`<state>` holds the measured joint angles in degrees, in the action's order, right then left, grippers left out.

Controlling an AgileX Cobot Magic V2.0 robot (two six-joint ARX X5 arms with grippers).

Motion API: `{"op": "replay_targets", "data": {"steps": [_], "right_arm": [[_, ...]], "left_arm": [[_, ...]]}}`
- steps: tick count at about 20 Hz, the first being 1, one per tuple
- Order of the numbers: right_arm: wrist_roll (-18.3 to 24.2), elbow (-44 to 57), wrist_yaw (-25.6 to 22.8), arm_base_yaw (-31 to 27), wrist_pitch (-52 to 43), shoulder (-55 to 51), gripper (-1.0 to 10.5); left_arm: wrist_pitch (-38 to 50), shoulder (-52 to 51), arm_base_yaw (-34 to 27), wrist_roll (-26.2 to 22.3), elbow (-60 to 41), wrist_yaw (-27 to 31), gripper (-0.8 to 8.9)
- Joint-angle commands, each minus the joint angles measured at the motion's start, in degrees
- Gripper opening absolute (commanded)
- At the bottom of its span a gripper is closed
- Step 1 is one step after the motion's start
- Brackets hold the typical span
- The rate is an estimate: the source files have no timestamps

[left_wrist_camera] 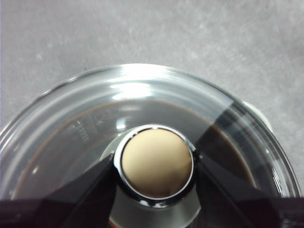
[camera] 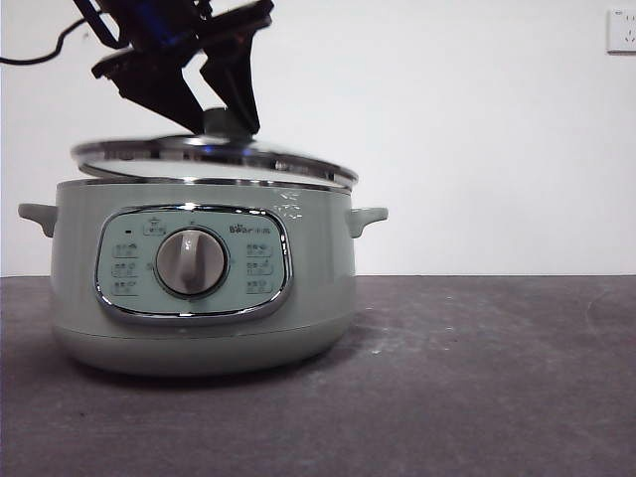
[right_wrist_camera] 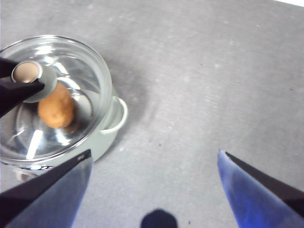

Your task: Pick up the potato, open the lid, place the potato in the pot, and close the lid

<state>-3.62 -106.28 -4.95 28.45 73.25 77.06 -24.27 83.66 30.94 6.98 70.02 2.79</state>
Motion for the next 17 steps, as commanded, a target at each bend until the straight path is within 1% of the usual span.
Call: {"op": "replay_targets", "data": {"steps": [1,10,17], "right_arm": [[0.1,-0.1,0.0,-0.8,-0.2,0.0,4.4],[0.1,-0.1,0.1,-1.1,-0.3,0.0,4.4],[0.0,-0.1,0.1,-1.1,-0.3,0.0,4.4]], "left_arm": [[1.2,-0.3,0.3,0.8,0.7,0.2,-0.09],[-4.6,-0.3,0.2,0.5,0.7,1.7,-0.08],[-4.9,-0.3,0.2,0.5,0.7,1.7,0.02]]}}
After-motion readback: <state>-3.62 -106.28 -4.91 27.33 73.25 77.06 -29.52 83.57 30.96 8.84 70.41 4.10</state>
